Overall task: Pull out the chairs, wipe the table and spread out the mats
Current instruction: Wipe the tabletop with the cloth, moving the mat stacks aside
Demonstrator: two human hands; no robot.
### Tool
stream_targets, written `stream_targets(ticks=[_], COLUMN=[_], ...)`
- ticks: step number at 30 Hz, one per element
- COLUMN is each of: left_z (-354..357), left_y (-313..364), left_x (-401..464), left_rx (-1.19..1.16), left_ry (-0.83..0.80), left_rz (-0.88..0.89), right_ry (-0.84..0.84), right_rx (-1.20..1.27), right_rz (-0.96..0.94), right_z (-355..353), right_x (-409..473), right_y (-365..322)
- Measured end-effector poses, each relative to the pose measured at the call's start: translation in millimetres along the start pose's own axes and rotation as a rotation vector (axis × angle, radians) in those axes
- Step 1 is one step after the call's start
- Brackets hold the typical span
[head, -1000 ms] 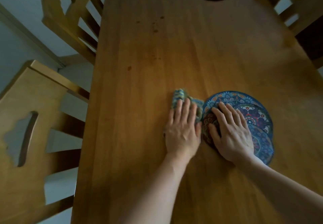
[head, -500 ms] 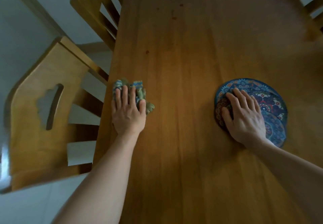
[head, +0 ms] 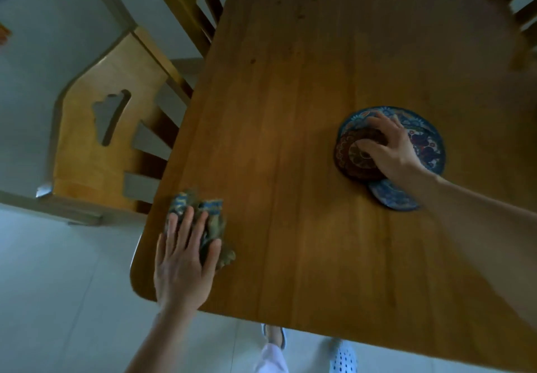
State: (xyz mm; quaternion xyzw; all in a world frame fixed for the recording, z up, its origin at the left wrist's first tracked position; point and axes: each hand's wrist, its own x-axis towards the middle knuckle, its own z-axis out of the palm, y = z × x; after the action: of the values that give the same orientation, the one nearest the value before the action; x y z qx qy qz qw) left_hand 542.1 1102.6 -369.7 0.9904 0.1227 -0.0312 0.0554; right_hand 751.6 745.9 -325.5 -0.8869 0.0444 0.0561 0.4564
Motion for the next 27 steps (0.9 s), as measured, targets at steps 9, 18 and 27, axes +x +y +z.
stream_targets(ticks=[9,18,27], left_z=[15,16,-15], left_y=[174,315,156], left_x=[-48,-75,-7], left_rx=[-0.052,-0.313,-0.466], left_ry=[0.02,-0.23,-0.072], left_rz=[0.072,0.514,0.033], right_ry=[0.275,0.283,0.081], right_rx=[-0.077,0.206,-0.639], right_rz=[-0.275,-0.06,-0.169], right_z=[-20,-23,16], right_x=[-122,-217,-216], right_y=[41,74,76])
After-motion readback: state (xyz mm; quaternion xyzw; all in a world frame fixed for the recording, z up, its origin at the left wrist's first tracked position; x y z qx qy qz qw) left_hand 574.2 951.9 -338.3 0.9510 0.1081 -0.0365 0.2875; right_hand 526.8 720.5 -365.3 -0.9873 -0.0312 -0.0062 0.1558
